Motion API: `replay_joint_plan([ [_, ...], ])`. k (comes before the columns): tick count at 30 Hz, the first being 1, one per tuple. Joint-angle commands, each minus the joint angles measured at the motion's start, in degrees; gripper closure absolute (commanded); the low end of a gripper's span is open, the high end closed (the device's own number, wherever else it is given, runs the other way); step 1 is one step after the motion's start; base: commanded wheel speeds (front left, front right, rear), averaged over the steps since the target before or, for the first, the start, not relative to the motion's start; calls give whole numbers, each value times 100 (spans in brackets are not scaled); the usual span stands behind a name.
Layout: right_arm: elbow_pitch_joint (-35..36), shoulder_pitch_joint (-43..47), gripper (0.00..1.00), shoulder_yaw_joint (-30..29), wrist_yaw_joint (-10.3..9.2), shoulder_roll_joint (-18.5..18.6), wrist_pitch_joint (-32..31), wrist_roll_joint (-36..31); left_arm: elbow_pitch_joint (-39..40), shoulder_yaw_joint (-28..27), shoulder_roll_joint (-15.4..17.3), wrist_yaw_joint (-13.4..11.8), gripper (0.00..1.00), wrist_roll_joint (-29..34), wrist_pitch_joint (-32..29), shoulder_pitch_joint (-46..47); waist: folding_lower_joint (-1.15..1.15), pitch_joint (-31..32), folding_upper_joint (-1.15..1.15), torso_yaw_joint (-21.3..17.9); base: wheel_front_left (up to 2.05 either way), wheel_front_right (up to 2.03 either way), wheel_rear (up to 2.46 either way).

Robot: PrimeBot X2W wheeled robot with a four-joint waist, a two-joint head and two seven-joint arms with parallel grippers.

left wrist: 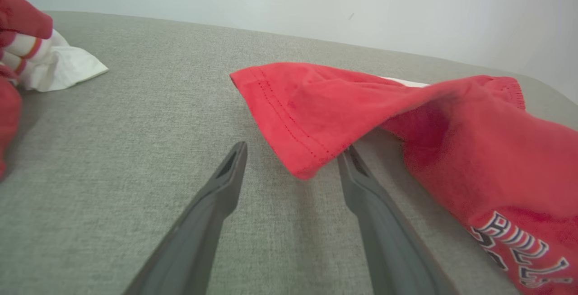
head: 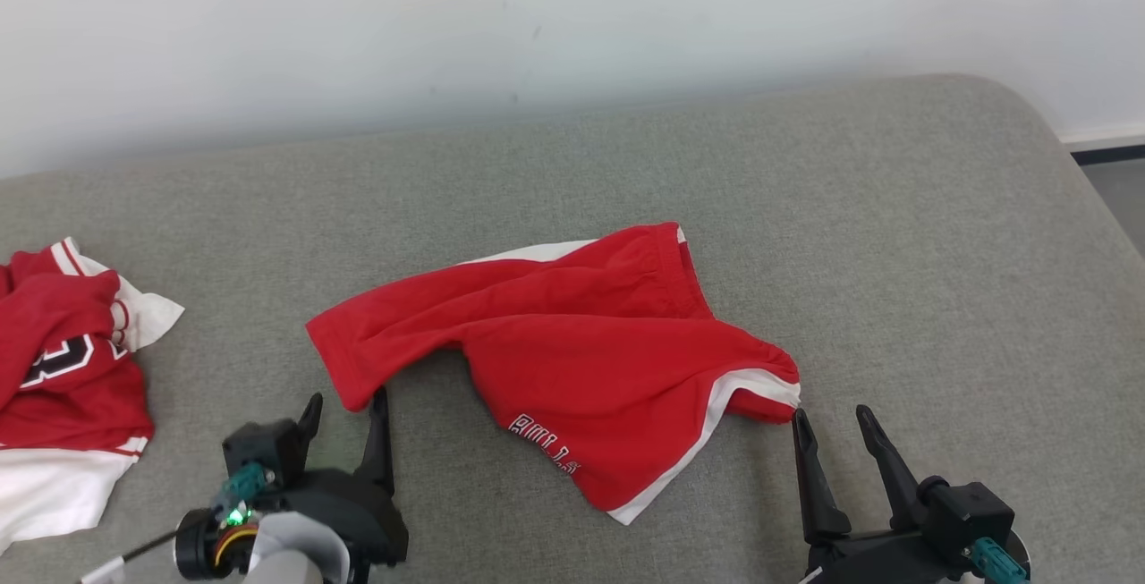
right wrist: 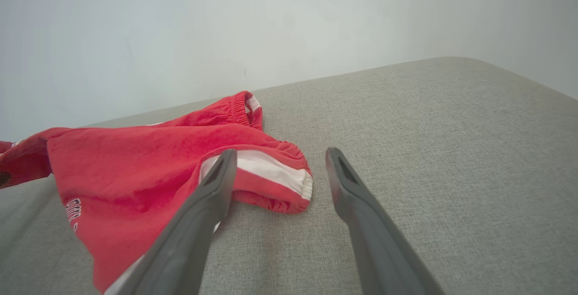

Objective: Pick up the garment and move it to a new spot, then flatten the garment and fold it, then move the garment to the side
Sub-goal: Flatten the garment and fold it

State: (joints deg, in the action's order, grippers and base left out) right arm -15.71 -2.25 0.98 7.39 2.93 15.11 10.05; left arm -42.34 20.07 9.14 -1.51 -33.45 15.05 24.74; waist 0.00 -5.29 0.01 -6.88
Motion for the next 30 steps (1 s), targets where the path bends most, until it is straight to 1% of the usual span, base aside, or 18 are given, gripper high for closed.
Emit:
replay_joint_plan([
  [1, -3, 45, 0, 8, 20, -10, 6, -22, 102, 16, 64, -22, 0, 130, 19, -180, 0, 58, -1, 57, 0, 0, 0],
  [3, -18, 62, 0, 25, 20, -11, 6, -26, 187, 56, 100, -96, 0, 204, 19, -409, 0, 91, -1, 71, 0, 0, 0],
  [7, -21, 82, 0, 35, 20, -10, 7, -25, 448, 96, 253, -378, 0, 366, 11, -728, 0, 140, -1, 78, 0, 0, 0],
  [8, -21, 82, 0, 35, 20, -10, 7, -25, 448, 96, 253, -378, 0, 366, 11, -728, 0, 140, -1, 78, 0, 0, 0],
  [10, -12, 112, 0, 19, 20, -10, 6, -31, 652, 158, 336, -518, 0, 478, -63, -872, 0, 152, -1, 85, 0, 0, 0],
  [12, -7, 138, 0, -3, 20, -11, 7, -44, 950, 267, 380, -593, 0, 545, -211, -942, 0, 161, -1, 94, 0, 0, 0],
  [16, -18, 121, 0, 4, 20, -11, 6, -49, 1681, 562, 493, -634, 0, 785, -712, -813, 0, 155, -1, 47, 0, 0, 0],
  [20, -20, 63, 0, 49, 20, -10, 7, -20, 2495, 851, 546, -638, 0, 982, -1314, -510, 0, 140, -1, -102, 0, 0, 0],
  [23, -23, 46, 0, 49, 20, -10, 6, -1, 2967, 1048, 451, -500, 0, 934, -1848, -220, 0, 105, -1, -257, 0, 0, 0],
  [26, -22, 7, 0, 72, 20, -11, 6, 25, 3048, 1223, 292, -327, 0, 782, -2463, 163, 0, 49, -1, -454, 0, 0, 0],
  [27, -12, -9, 0, 88, 20, -11, 7, 43, 2978, 1308, 235, -232, 0, 714, -2717, 279, 0, 31, -1, -534, 0, 0, 0],
  [30, 12, -49, 0, 115, 20, -10, 6, 99, 2714, 1401, 27, -102, 0, 513, -3341, 714, 0, -62, -1, -795, 0, 0, 0],
])
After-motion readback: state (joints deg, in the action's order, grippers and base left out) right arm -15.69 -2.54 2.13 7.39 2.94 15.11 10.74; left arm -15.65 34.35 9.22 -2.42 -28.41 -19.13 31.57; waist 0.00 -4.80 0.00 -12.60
